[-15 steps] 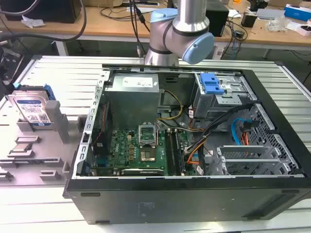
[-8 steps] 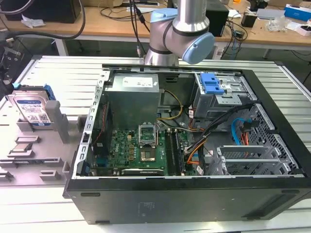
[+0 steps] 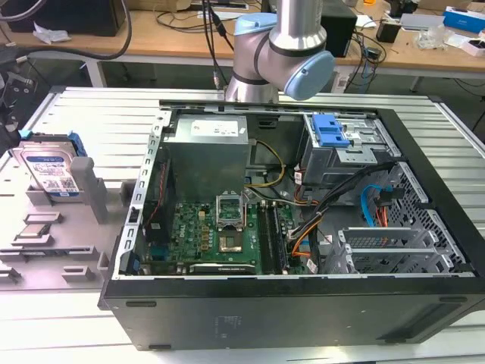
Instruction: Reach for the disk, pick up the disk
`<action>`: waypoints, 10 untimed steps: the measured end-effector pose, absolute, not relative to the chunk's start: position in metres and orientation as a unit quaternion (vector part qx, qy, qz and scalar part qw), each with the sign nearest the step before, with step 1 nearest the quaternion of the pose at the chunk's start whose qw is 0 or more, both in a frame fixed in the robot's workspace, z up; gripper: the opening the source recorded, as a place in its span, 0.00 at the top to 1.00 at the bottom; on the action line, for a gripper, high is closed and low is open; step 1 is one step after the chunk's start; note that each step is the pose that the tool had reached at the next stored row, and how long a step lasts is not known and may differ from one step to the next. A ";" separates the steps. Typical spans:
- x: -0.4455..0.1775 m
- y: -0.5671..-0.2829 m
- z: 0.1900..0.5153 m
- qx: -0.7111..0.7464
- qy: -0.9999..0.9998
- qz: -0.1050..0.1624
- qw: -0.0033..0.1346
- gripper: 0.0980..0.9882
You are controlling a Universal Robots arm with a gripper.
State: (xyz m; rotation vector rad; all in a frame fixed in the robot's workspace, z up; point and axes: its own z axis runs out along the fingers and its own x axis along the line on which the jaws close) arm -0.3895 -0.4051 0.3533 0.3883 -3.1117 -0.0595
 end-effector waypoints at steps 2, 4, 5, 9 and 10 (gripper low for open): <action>-0.390 -0.405 0.353 0.137 -0.990 -0.019 0.003 0.99; -0.390 -0.405 0.353 0.158 -0.987 -0.019 0.003 0.99; -0.390 -0.405 0.353 0.168 -0.986 -0.019 0.003 0.99; -0.390 -0.405 0.353 0.199 -0.980 -0.019 0.004 0.99; -0.390 -0.405 0.353 0.204 -0.979 -0.019 0.004 0.99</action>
